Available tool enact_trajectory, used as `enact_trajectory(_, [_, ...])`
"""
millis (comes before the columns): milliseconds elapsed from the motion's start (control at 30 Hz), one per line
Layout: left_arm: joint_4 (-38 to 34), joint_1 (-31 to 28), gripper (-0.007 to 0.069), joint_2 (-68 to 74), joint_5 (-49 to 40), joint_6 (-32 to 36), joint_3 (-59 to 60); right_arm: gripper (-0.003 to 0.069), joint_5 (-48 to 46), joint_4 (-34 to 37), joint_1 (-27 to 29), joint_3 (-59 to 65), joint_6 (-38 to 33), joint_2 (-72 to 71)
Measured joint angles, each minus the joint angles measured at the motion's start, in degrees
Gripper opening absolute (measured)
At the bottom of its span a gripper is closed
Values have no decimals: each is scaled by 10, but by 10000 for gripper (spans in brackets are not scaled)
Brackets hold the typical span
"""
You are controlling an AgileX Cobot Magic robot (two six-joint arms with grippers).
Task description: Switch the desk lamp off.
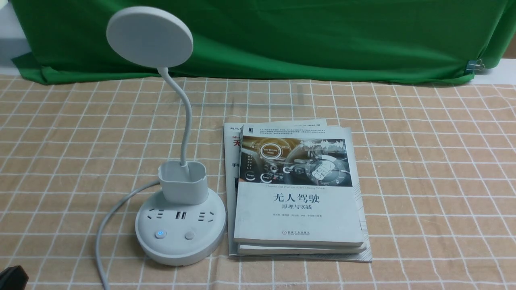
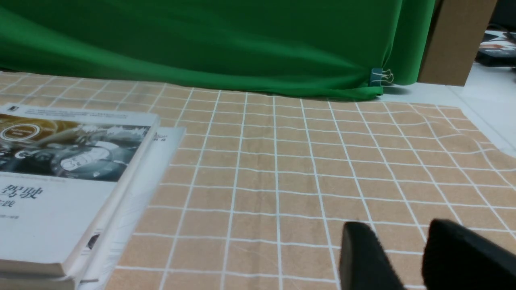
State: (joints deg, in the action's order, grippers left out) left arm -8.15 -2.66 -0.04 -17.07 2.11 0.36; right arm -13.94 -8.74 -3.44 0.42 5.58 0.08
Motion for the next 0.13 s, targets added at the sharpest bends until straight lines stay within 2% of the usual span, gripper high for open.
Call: enact_trajectory(133, [0,0,-3,0,0,0,0,242,0,0,0,0,0,0])
